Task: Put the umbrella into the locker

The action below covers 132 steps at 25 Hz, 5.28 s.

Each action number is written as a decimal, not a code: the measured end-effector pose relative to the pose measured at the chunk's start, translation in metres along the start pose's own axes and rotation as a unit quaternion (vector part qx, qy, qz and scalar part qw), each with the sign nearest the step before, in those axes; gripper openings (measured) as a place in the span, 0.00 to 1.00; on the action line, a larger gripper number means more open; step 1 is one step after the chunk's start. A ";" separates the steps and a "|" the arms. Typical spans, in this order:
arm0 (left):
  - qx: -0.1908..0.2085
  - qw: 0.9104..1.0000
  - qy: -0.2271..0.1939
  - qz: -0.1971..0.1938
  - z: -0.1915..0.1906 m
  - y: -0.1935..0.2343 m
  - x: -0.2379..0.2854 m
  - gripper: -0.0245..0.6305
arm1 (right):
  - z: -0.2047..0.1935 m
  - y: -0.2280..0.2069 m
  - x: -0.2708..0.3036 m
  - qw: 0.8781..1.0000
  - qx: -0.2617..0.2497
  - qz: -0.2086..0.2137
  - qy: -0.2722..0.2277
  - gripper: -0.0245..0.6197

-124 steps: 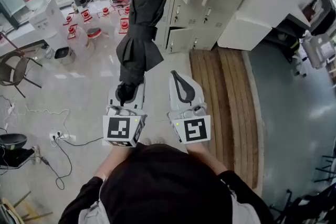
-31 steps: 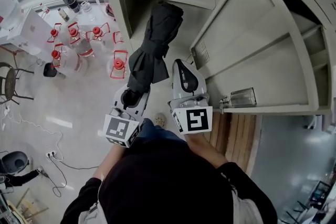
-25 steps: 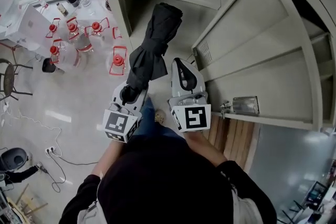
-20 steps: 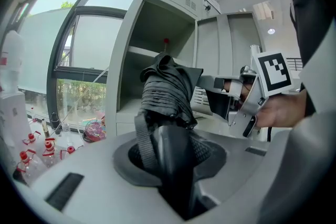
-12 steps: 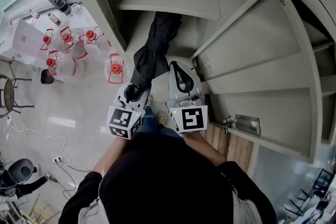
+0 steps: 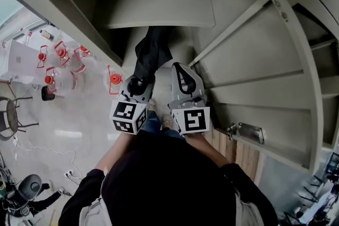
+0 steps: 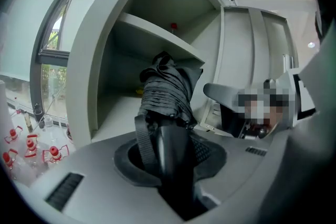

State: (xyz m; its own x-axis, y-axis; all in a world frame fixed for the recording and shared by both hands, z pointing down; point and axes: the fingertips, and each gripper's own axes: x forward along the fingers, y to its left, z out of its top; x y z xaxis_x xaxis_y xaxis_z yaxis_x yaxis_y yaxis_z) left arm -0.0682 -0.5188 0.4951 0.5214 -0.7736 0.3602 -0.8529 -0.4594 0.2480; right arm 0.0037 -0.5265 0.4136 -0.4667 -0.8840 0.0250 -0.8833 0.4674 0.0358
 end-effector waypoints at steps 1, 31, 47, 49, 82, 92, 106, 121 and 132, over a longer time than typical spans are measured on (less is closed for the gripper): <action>-0.004 1.000 0.000 -0.003 0.005 0.001 0.005 0.20 | 0.001 -0.002 0.002 1.000 0.000 -0.005 -0.001 0.04; -0.064 0.996 0.052 0.027 0.059 0.028 0.081 0.21 | 0.019 -0.015 0.051 1.000 -0.013 -0.014 -0.011 0.04; -0.039 0.981 0.145 0.120 0.017 0.032 0.076 0.35 | 0.020 -0.012 0.043 1.000 -0.009 0.009 -0.015 0.04; 0.018 0.981 0.139 0.137 0.021 0.030 0.077 0.38 | 0.019 -0.012 0.040 1.000 -0.010 0.010 -0.014 0.04; 0.084 0.988 -0.069 0.110 0.022 0.028 -0.041 0.05 | 0.017 0.010 0.034 0.997 0.041 0.066 -0.020 0.04; 0.041 0.999 -0.017 0.021 -0.007 0.009 0.018 0.05 | 0.013 0.000 0.037 0.998 -0.016 0.064 -0.018 0.04; 0.059 0.995 -0.038 -0.077 0.022 -0.026 0.048 0.05 | 0.025 0.000 0.033 0.997 -0.019 0.063 -0.029 0.04; 0.031 0.976 -0.169 0.133 0.064 0.015 -0.082 0.05 | 0.042 0.015 0.003 0.994 -0.011 0.083 -0.065 0.04; 0.100 0.974 -0.178 0.100 0.111 -0.019 -0.094 0.05 | 0.076 0.035 -0.028 0.995 -0.018 0.053 -0.079 0.04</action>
State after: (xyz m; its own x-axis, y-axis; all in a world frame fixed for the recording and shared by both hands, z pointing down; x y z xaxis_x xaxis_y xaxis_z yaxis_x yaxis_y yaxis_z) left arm -0.1041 -0.4856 0.3563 0.3329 -0.9421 0.0393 -0.9429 -0.3328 0.0112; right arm -0.0175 -0.4858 0.3385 -0.5603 -0.8184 -0.1276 -0.8283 0.5551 0.0764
